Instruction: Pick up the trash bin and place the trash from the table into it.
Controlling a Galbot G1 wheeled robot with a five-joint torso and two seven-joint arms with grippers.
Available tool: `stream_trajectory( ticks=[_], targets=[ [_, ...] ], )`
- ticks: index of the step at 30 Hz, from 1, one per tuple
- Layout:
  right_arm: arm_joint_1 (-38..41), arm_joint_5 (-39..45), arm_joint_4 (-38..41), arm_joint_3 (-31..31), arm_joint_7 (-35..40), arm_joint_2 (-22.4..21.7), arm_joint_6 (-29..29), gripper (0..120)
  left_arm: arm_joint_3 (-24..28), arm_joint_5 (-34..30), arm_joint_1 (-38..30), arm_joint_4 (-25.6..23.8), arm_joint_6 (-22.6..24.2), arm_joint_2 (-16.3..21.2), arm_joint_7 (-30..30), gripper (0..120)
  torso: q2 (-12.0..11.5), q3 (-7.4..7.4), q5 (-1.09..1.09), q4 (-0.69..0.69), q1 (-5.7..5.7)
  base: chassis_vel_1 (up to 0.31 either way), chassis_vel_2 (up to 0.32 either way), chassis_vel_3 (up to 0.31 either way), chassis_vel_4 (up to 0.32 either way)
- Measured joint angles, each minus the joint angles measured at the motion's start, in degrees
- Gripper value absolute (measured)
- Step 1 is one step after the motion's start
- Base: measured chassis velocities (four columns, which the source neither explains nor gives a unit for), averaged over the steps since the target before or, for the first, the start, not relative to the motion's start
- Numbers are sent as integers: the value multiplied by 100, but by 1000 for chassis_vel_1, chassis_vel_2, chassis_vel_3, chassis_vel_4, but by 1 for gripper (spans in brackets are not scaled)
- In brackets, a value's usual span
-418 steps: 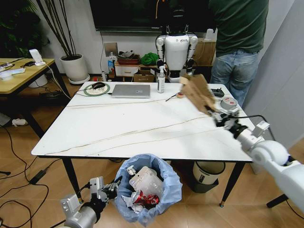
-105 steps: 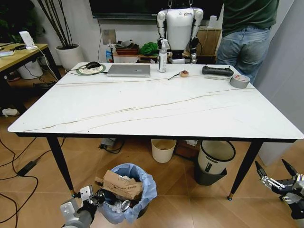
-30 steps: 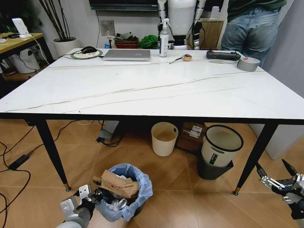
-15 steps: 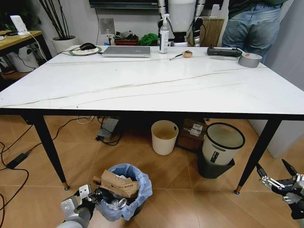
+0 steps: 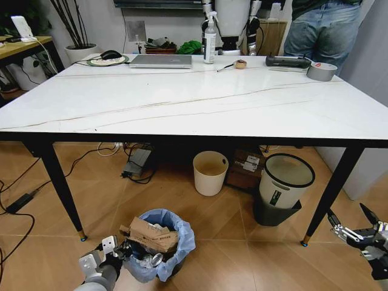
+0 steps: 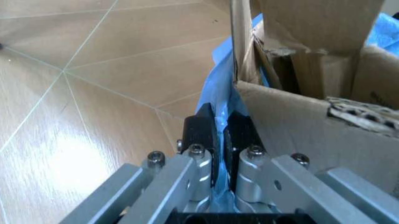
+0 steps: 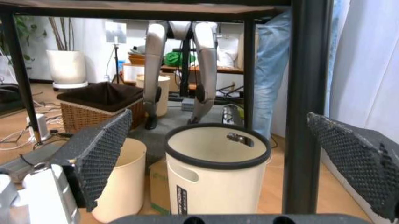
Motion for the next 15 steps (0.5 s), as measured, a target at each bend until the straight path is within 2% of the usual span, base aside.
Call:
stream_trajectory(
  ticks=[15],
  targets=[
    [0, 0, 0, 0, 0, 0, 0, 100, 60, -41, -260, 266, -13, 20, -56, 0, -338, -238, 0, 0, -100, 0, 0, 0, 0]
  ],
)
